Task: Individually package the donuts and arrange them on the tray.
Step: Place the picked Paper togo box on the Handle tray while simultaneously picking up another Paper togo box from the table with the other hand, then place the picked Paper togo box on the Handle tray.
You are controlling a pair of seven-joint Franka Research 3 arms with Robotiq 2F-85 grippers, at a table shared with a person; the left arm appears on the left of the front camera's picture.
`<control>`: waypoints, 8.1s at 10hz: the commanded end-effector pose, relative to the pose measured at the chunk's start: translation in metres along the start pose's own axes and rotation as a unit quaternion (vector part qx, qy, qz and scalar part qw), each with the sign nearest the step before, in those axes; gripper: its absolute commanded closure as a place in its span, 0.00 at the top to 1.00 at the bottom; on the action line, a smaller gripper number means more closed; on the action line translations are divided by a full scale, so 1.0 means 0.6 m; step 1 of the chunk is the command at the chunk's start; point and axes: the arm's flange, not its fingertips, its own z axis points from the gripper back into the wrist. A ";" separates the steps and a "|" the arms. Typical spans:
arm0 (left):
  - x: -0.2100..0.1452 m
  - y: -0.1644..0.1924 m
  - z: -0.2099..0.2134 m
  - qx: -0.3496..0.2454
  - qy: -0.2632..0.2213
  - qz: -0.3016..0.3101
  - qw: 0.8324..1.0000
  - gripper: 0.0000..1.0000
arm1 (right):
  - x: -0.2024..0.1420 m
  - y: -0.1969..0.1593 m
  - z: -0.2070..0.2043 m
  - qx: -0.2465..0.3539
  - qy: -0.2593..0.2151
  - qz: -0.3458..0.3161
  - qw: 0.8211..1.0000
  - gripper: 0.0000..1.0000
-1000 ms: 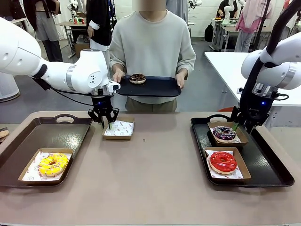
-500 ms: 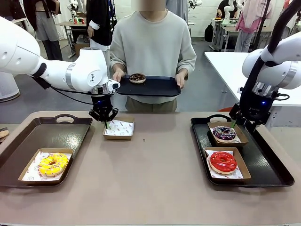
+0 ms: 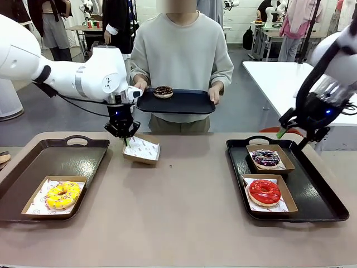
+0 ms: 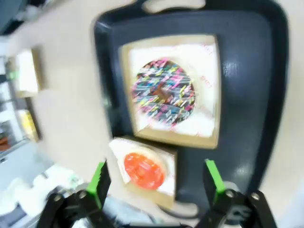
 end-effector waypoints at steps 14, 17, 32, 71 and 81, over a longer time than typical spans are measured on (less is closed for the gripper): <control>0.038 -0.105 0.184 -0.013 -0.016 -0.037 0.999 0.00 | -0.378 -0.346 0.120 0.379 -0.222 -0.042 0.897 1.00; 0.038 -0.105 0.184 -0.013 -0.016 -0.037 0.999 0.00 | -0.385 -0.342 0.128 0.363 -0.212 -0.048 0.906 1.00; 0.038 -0.105 0.184 -0.013 -0.016 -0.037 0.999 0.00 | -0.385 -0.342 0.128 0.363 -0.212 -0.048 0.906 1.00; -0.095 0.431 0.017 -0.003 0.022 0.060 0.998 0.01 | -0.385 -0.342 0.128 0.363 -0.212 -0.048 0.906 1.00; -0.096 0.440 0.031 -0.003 0.028 0.049 0.998 1.00 | -0.385 -0.342 0.128 0.363 -0.212 -0.048 0.906 1.00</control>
